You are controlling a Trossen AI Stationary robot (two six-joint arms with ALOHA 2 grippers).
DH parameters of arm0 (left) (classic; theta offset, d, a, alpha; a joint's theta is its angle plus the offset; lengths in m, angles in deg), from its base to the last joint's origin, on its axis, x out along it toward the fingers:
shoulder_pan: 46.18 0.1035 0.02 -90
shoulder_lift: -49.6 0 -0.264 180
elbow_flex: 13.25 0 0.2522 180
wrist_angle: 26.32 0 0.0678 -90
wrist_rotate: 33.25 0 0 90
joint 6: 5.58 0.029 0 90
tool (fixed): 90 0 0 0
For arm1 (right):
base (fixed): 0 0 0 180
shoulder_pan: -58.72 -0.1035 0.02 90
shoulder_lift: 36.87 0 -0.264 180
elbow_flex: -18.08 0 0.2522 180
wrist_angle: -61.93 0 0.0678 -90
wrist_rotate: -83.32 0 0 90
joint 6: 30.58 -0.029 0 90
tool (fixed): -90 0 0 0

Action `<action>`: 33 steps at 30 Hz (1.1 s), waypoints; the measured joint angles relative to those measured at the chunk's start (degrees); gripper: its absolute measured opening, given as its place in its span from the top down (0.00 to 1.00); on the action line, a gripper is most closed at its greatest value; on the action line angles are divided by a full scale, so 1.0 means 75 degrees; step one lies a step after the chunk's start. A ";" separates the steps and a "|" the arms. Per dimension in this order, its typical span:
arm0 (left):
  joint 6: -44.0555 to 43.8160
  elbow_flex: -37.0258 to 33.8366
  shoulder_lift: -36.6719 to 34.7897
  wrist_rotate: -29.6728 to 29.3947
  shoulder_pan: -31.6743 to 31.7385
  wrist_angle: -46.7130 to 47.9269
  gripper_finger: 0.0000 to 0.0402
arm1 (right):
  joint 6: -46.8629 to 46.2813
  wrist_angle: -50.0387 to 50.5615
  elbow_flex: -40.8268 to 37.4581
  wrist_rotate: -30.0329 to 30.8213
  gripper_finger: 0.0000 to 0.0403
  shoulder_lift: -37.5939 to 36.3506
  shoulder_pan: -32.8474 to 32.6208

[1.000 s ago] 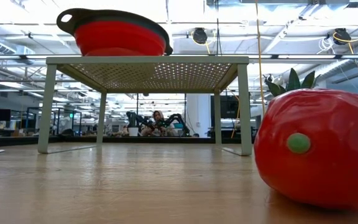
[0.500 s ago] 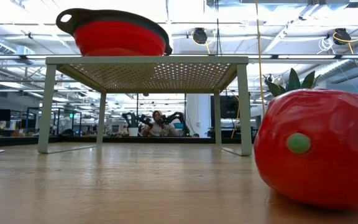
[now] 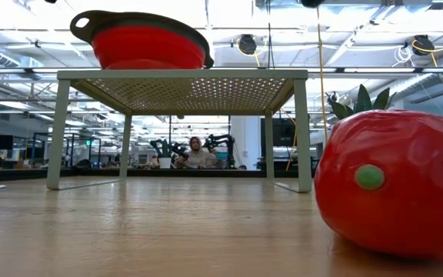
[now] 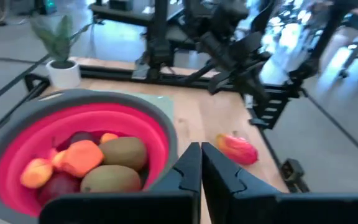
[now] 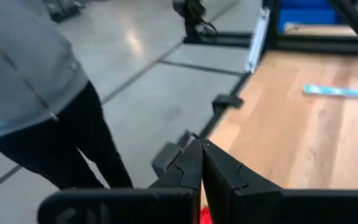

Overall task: Pick & Place Fruit
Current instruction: Put the mango into the strainer bowl on the shelf

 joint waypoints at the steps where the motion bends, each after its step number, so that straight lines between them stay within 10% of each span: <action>1: 0.0053 -0.0129 -0.0142 0.0071 -0.0040 -0.0088 0.98 | -0.0029 0.0078 0.0019 0.0090 1.00 0.0038 0.0000; 33: 0.0113 -0.3121 -0.2182 0.0581 -0.0282 -0.1742 0.96 | -0.0398 0.0649 0.0088 -0.0052 0.93 0.1157 0.0000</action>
